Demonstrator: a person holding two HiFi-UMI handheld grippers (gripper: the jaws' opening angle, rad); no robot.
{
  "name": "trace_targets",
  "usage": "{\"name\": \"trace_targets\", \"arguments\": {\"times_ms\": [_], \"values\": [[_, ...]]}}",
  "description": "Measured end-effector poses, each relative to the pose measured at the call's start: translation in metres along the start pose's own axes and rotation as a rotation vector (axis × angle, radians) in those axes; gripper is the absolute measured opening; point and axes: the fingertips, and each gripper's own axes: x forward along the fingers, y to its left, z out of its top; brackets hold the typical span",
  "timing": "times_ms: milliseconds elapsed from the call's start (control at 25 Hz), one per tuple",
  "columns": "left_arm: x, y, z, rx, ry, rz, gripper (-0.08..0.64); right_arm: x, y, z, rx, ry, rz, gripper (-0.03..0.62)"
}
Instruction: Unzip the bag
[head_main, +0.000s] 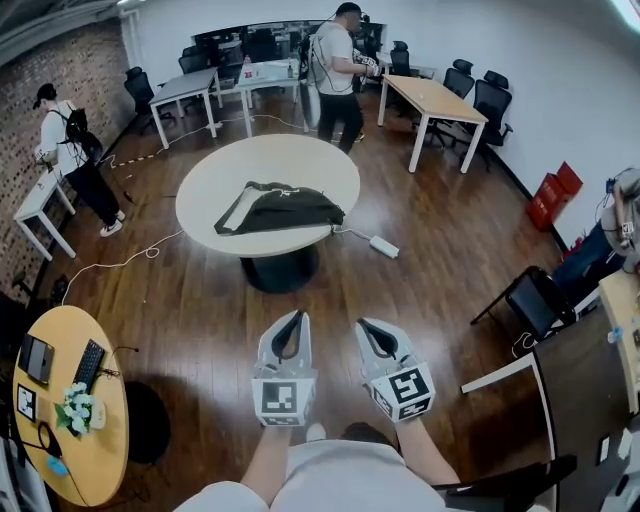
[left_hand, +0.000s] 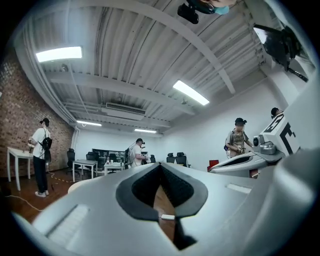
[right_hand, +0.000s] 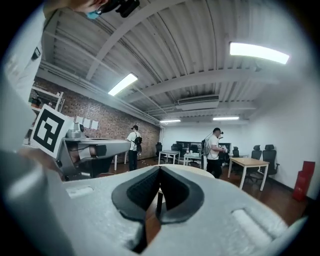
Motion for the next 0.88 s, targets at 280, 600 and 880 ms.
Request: {"name": "trace_targets", "arguments": {"times_ms": [280,600,880], "values": [[0.11,0.035,-0.053,-0.027,0.079,-0.032,0.018,0.093,-0.075,-0.03,0.041,0.061,-0.025,-0.011],[0.284,0.087,-0.079,-0.017,0.109,-0.035,0.018,0.251,-0.219,-0.018,0.065,0.028,-0.042,-0.011],[0.398,0.131,-0.12,-0.029,0.175,0.023,0.018,0.358,-0.3,-0.043,0.1,0.084,0.001,-0.011]]}}
